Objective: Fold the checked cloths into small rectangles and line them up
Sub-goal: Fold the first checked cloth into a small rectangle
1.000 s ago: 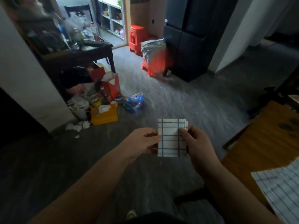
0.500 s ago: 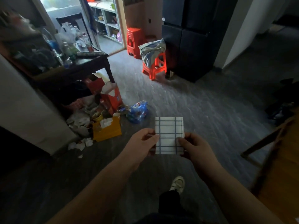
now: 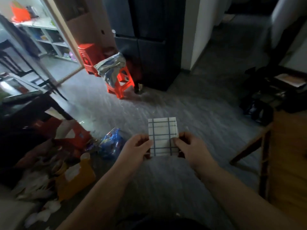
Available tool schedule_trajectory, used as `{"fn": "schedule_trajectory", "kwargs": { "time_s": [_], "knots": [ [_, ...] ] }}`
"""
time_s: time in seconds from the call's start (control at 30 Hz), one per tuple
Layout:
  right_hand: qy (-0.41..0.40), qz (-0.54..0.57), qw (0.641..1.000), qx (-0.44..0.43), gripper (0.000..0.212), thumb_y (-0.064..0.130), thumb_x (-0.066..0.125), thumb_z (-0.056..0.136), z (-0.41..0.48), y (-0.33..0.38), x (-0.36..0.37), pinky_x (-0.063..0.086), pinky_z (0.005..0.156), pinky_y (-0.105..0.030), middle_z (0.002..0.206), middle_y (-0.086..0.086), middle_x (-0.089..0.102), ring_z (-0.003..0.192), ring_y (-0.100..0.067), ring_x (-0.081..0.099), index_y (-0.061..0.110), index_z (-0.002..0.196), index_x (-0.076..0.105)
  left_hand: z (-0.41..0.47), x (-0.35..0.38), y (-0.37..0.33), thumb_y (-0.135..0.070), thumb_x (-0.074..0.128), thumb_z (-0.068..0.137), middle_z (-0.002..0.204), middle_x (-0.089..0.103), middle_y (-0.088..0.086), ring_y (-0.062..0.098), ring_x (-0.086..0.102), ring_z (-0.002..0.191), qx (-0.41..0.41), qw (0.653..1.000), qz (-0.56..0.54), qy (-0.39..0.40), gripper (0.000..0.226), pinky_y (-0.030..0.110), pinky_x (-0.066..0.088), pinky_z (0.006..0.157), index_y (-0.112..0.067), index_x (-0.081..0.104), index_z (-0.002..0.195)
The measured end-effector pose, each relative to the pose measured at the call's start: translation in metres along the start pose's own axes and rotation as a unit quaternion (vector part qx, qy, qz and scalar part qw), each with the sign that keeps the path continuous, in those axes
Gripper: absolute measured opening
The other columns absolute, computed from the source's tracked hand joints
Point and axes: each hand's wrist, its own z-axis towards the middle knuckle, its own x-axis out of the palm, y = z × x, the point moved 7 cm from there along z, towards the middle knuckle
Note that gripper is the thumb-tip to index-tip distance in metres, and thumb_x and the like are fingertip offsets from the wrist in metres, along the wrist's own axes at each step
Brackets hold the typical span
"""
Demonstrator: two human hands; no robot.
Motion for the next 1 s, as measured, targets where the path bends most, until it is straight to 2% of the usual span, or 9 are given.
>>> {"fn": "schedule_trajectory", "kwargs": {
  "time_s": [0.07,0.13,0.2,0.27,0.37,0.53,0.77,0.9,1.0],
  "knots": [
    [-0.032,-0.014,0.999,0.001,0.010,0.021,0.066,0.098,0.025,0.003,-0.020,0.057,0.067,-0.032,0.081,-0.005,0.072,0.064,-0.010,0.065,0.017,0.089,0.068,0.036,0.022,-0.014,-0.020,0.062,0.098,0.099,0.074,0.007,0.019,0.073,0.084,0.001,1.000,-0.013,0.022,0.011,0.033,0.061,0.078,-0.019,0.069,0.107],
    [-0.058,-0.036,0.998,0.007,0.011,0.025,0.066,0.097,0.052,0.004,-0.040,0.059,0.078,-0.043,0.083,-0.006,0.074,0.074,-0.019,0.070,0.019,0.090,0.069,0.072,0.042,-0.030,-0.017,0.062,0.098,0.095,0.074,0.009,0.019,0.070,0.082,0.003,0.999,-0.015,0.040,0.010,0.030,0.060,0.075,-0.015,0.069,0.104],
    [-0.084,-0.039,0.996,0.014,0.010,0.026,0.065,0.098,0.082,0.009,-0.057,0.059,0.081,-0.046,0.086,-0.006,0.074,0.081,-0.024,0.071,0.020,0.092,0.070,0.112,0.060,-0.046,-0.015,0.064,0.098,0.091,0.075,0.007,0.019,0.070,0.080,0.011,0.998,-0.014,0.056,0.008,0.033,0.061,0.076,-0.013,0.070,0.103],
    [-0.112,-0.032,0.993,0.011,0.012,0.026,0.063,0.099,0.114,0.018,-0.072,0.059,0.080,-0.045,0.089,-0.009,0.074,0.082,-0.025,0.070,0.017,0.096,0.070,0.156,0.075,-0.061,-0.012,0.065,0.097,0.078,0.073,-0.001,0.014,0.068,0.073,0.029,0.997,-0.012,0.072,0.006,0.036,0.060,0.077,-0.013,0.070,0.099],
    [-0.148,-0.067,0.987,0.002,0.018,0.029,0.060,0.101,0.170,0.035,-0.092,0.057,0.075,-0.041,0.085,-0.010,0.072,0.074,-0.019,0.068,0.016,0.095,0.069,0.227,0.099,-0.093,-0.015,0.066,0.096,0.073,0.069,-0.007,0.008,0.065,0.069,0.071,0.991,0.033,0.106,0.004,0.029,0.059,0.072,-0.014,0.070,0.097],
    [-0.200,-0.018,0.980,0.017,0.016,0.024,0.057,0.103,0.272,0.070,-0.124,0.051,0.058,-0.020,0.072,0.007,0.067,0.058,0.000,0.060,0.020,0.093,0.069,0.346,0.134,-0.166,-0.019,0.067,0.095,0.073,0.070,-0.009,0.004,0.066,0.067,0.119,0.976,0.080,0.163,0.003,0.026,0.057,0.068,-0.018,0.070,0.095],
    [-0.272,0.031,0.960,0.061,0.020,0.029,0.054,0.104,0.374,0.094,-0.178,0.048,0.060,-0.023,0.072,0.006,0.064,0.059,-0.001,0.059,0.019,0.098,0.070,0.462,0.203,-0.238,-0.024,0.067,0.096,0.089,0.077,0.002,0.020,0.074,0.084,0.106,0.962,0.094,0.234,0.006,0.043,0.062,0.082,-0.022,0.071,0.099],
    [-0.310,0.050,0.947,0.072,0.020,0.025,0.054,0.104,0.409,0.093,-0.227,0.049,0.059,-0.021,0.075,0.001,0.065,0.059,-0.002,0.059,0.017,0.095,0.069,0.500,0.262,-0.262,-0.019,0.065,0.097,0.090,0.077,0.002,0.020,0.074,0.085,0.099,0.949,0.094,0.283,0.007,0.038,0.062,0.080,-0.022,0.071,0.100],
    [-0.337,0.059,0.937,0.067,0.017,0.019,0.053,0.104,0.436,0.089,-0.271,0.049,0.055,-0.023,0.064,0.004,0.062,0.054,-0.005,0.058,0.015,0.096,0.068,0.531,0.315,-0.284,-0.017,0.066,0.097,0.087,0.076,-0.001,0.014,0.073,0.080,0.120,0.939,0.107,0.305,0.007,0.031,0.060,0.073,-0.020,0.071,0.099]
  ]
}}
